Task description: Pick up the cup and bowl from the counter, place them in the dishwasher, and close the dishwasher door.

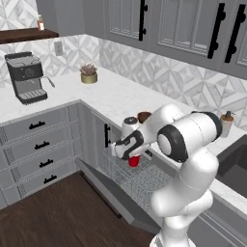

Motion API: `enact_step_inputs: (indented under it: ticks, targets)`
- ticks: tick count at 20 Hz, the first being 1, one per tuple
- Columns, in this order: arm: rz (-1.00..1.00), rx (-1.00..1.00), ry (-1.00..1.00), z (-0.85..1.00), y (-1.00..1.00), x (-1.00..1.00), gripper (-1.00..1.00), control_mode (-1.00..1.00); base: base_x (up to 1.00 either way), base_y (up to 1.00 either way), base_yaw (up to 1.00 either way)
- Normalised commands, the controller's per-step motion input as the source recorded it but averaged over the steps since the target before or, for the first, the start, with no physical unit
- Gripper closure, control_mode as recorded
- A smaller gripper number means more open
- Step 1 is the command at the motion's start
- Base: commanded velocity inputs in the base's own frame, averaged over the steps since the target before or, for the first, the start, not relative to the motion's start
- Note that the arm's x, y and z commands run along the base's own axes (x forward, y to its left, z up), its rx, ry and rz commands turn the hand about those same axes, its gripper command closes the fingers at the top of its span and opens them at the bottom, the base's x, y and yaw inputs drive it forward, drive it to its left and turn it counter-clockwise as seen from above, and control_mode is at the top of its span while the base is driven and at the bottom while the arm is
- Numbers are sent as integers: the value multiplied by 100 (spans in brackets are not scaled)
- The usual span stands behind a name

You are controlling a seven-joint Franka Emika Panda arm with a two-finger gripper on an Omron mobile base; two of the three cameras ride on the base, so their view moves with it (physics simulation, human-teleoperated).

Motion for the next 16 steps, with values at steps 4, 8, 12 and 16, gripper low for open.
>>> enact_step_inputs:
  ticks: [4, 8, 12, 16]
  targets:
    - [-33, 3, 0, -32, 12, 22, 100, -100, 0, 0, 0]
    - [-31, 3, -2, -32, 3, 22, 100, -100, 0, 0, 0]
    - [-21, 0, -6, -15, 0, 28, 100, -100, 0, 0, 0]
    - [-10, 0, -1, -21, 0, 26, 100, -100, 0, 0, 0]
